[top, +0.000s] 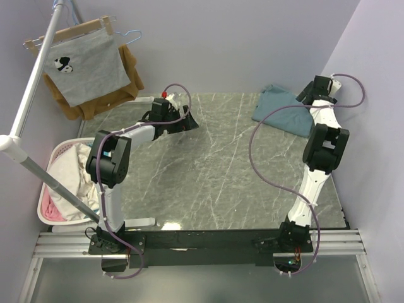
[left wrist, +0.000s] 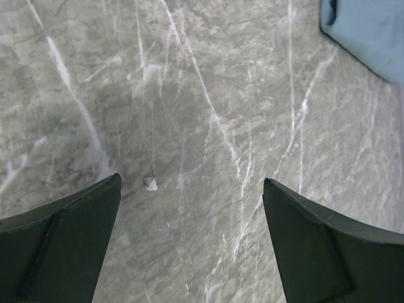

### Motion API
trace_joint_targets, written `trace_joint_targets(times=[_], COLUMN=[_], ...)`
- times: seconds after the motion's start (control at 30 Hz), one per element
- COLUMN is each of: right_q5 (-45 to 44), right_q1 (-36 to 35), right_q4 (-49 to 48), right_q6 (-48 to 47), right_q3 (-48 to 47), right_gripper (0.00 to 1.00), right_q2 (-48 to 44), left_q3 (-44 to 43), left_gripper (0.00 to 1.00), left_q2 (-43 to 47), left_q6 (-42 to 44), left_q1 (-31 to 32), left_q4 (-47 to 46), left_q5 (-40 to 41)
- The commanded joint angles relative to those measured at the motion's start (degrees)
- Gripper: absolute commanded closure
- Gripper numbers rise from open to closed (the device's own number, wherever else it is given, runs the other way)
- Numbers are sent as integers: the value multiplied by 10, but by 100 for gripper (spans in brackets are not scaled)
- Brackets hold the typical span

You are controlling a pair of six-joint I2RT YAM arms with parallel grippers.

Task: Fold and stack the t-shirts
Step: Put the neatly folded tshirt into the corner of the board with the right arm

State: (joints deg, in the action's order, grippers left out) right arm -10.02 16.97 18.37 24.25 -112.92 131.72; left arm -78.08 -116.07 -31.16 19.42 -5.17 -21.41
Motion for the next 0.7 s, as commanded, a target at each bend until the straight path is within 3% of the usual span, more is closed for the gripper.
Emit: trace_joint_targets(times=[0.0, 0.1, 0.3, 0.57, 0.67], right_q5=[-174, -207, -164, -69, -82], right_q1=[-55, -82, -156, -313, -379], right_q4=[-6, -49, -87, -111, -100], right_q6=[-50, -68, -43, -48, -45], right_q3=[20, 88, 280, 467, 530], right_gripper=[0, 0, 0, 0, 0], right_q2=[-86, -146, -280, -447, -488], left_q3=[-4, 14, 53, 143, 176], left_gripper=[1, 0, 0, 1, 1], left_q2=[52, 84, 158, 315, 381], left_q6=[7, 16, 17, 31, 38], left_q1=[9, 15, 18, 31, 35], left_q4=[7, 24, 50, 96, 112], left_q5=[52, 120, 207, 313, 376])
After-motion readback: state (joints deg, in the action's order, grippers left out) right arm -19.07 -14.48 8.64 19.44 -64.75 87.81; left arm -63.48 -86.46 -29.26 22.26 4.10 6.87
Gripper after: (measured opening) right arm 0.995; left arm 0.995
